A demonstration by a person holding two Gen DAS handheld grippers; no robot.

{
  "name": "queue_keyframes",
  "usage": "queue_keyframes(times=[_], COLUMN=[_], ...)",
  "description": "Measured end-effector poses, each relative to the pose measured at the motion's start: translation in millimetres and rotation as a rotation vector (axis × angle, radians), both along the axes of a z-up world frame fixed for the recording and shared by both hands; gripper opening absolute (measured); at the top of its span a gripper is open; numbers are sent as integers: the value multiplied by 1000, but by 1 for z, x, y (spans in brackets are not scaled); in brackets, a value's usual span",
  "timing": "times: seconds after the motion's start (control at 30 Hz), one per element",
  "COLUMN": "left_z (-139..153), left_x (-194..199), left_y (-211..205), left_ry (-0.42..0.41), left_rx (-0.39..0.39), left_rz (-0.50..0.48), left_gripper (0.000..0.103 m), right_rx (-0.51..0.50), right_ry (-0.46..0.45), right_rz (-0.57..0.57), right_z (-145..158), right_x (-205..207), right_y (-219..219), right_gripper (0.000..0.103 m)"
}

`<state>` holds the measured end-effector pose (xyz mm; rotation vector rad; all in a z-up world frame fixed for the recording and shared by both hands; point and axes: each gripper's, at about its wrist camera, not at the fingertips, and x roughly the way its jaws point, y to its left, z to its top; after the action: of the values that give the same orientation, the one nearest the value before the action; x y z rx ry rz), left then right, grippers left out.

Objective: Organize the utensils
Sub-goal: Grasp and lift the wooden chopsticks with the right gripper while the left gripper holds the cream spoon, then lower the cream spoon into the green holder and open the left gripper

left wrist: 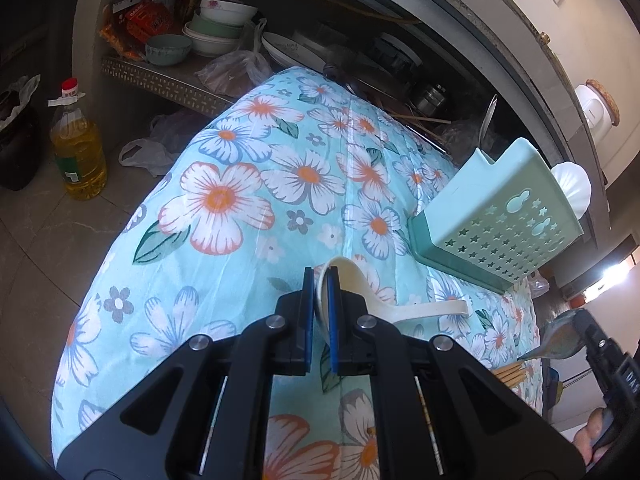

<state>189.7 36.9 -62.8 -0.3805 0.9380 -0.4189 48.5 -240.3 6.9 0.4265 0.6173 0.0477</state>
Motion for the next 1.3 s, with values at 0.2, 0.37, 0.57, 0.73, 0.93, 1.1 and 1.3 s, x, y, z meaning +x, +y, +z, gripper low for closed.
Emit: queue_keyframes(times=[0.2, 0.37, 0.57, 0.73, 0.93, 1.1, 1.3], left_z=[-3, -9, -8, 7, 47, 82, 138], left_x=[0, 1, 0, -12, -35, -50, -75], left_y=[-2, -5, -6, -12, -23, -31, -29], left_ry=[20, 49, 42, -25, -192, -322, -512], left_rx=[0, 2, 15, 62, 144, 200, 227], left_rz=[-4, -1, 8, 2, -16, -23, -37], left_gripper=[5, 6, 7, 6, 6, 6, 6], right_rx=[157, 117, 51, 48, 48, 52, 32], right_ry=[-81, -96, -102, -111, -125, -138, -153], right_rz=[-85, -122, -153, -168, -163, -164, -163], right_z=[10, 14, 18, 20, 22, 25, 30], right_x=[-17, -24, -29, -35, -40, -43, -49], right_y=[-50, -54, -53, -57, -57, -57, -56], right_gripper=[5, 4, 4, 4, 3, 3, 3])
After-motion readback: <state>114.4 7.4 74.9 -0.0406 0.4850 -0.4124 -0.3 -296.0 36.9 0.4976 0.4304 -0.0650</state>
